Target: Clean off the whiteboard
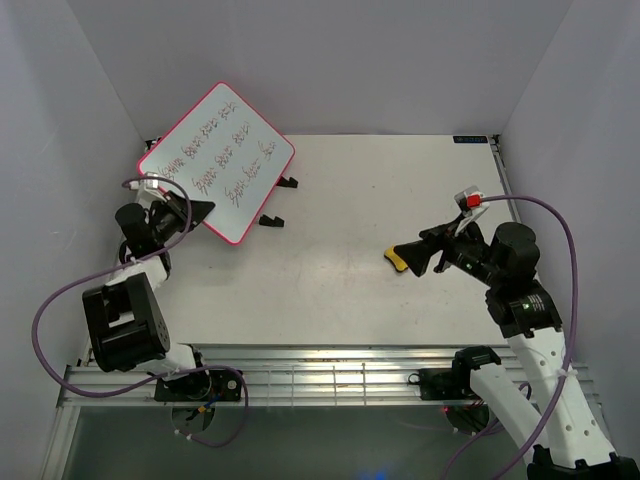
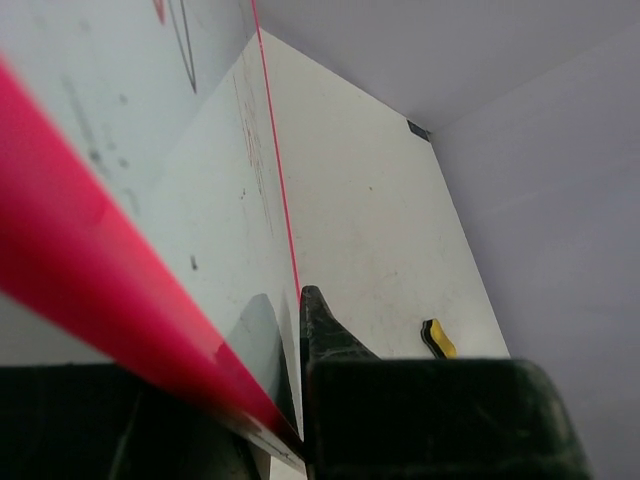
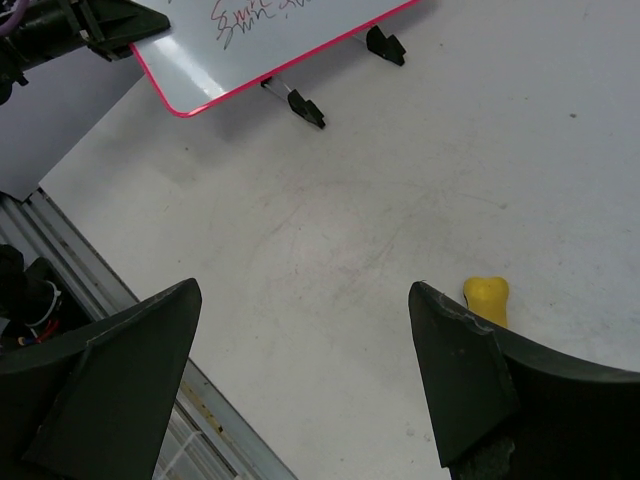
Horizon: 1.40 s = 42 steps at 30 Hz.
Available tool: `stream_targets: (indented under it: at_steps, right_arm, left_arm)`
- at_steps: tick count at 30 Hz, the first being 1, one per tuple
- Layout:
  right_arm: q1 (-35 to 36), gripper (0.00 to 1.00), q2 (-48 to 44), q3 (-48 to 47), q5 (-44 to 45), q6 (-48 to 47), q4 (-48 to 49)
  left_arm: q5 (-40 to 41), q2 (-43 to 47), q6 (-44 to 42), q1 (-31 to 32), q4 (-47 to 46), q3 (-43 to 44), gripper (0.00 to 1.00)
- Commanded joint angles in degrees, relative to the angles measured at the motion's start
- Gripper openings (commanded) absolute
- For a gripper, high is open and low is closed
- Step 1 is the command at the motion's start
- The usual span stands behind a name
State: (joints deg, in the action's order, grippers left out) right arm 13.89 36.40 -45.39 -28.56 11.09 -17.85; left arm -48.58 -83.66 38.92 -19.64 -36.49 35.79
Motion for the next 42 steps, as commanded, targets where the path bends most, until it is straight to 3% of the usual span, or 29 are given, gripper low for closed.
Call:
stream_targets:
  at_steps: [1,6,9,13,16,19,22,28,32,38,42]
  right_arm:
    - [0.3,0.9,1.3,1.0,2.5,2.5,4.0]
    - [0.3,0.9,6.8,0.4,16.0,6.2,2.3]
    - [0.3,0.9,11.1,-1.8,20.5,7.7,1.7]
    - [0.3,0.9,11.6,-2.7,23.5,4.5,3.7]
    - [-1.0,0.9,16.1,-5.5,29.9,1.3,-1.1]
    - [-2.1,0.9,24.4,-10.7,25.4,-2.5,-7.6]
    - [-2.1,0.93,30.2,-13.1,21.9,-5.3,-10.0]
    - [-1.6,0.99,40.1,-17.0,16.1,-9.6,-13.3]
    - [0.0,0.9,46.5,-18.1,16.3,-10.8,-14.1]
    - [1.3,0.83,51.0,-17.1,17.0,-12.7,-13.6]
    - [2.4,0.8,53.2,-16.2,18.1,-13.1,-13.2]
  left_arm:
    - [-4.3,7.7,1.2,3.3,-11.5,7.0,0.0]
    - [-4.5,13.7,1.1,10.0,-2.5,10.1,0.0]
    - [-2.1,19.0,2.4,12.5,9.5,10.7,0.0]
    - [-0.6,24.3,-1.0,15.3,34.1,10.6,0.0]
    - [1.2,26.6,-8.1,18.7,51.6,11.8,0.0]
    - [4.0,29.2,-12.7,18.8,64.1,12.5,0.0]
    - [6.5,31.2,-14.2,21.2,70.6,13.8,0.0]
    - [2.5,28.7,-16.2,26.7,78.3,18.1,0.0]
    - [6.4,26.4,-17.9,28.9,84.1,23.4,0.0]
    - [20.5,23.9,-19.5,31.0,93.2,28.7,0.0]
    - [21.2,23.3,-19.2,31.7,95.6,29.0,0.0]
